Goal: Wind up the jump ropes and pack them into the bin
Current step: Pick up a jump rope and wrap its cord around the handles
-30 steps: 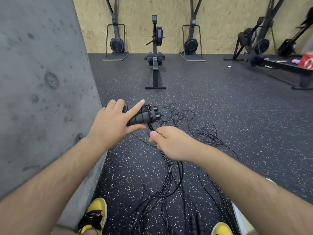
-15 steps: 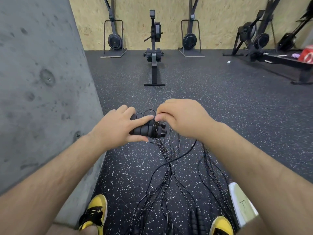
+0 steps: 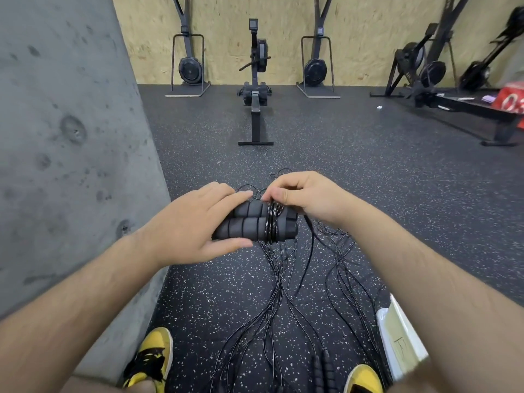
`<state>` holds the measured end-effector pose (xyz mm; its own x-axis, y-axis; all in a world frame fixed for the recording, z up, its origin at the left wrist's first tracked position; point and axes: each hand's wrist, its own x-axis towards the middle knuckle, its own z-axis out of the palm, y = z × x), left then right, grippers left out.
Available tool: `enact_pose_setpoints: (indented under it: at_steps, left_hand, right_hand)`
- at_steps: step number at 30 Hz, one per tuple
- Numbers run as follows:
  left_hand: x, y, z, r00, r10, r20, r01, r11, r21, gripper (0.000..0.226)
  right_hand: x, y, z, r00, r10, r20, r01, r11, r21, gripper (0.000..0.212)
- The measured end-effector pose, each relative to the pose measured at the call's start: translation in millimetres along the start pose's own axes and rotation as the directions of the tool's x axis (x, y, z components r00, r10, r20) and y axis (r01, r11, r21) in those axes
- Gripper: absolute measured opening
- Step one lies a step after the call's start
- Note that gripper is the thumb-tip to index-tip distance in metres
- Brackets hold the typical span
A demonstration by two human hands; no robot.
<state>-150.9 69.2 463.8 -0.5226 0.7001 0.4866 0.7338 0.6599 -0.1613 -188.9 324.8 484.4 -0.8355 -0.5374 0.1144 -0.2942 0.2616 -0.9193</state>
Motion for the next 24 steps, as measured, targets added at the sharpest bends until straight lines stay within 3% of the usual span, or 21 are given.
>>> enact_pose_setpoints:
  at_steps: [3, 7, 15, 20, 24]
  left_hand:
    - [1, 5, 1, 0.999, -0.004, -0.037, 0.004, 1.000, 0.003, 0.080]
    - [4, 6, 3, 0.996, -0.049, -0.076, 0.053, 0.998, 0.043, 0.078]
    - [7, 8, 3, 0.985, -0.103, -0.138, 0.111, 0.992, 0.056, 0.078]
    - [9, 11, 3, 0.980, -0.111, -0.164, 0.116, 0.993, 0.019, 0.077]
    - [10, 11, 0, 0.973, -0.131, -0.190, 0.131, 0.991, -0.012, 0.078]
  right_hand:
    - [-3, 1, 5, 0.992, 0.078, 0.102, -0.106, 0.943, 0.317, 0.016]
    - [-3, 1, 18, 0.994, 0.094, 0.058, -0.110, 0.839, 0.533, 0.020]
    - [7, 8, 36, 0.981, 0.188, 0.039, -0.152, 0.638, 0.755, 0.029]
    - [8, 10, 37, 0.973, 0.172, 0.156, -0.225, 0.533, 0.816, 0.024]
    - [10, 7, 47, 0.986, 0.083, 0.146, -0.168, 0.576, 0.800, 0.035]
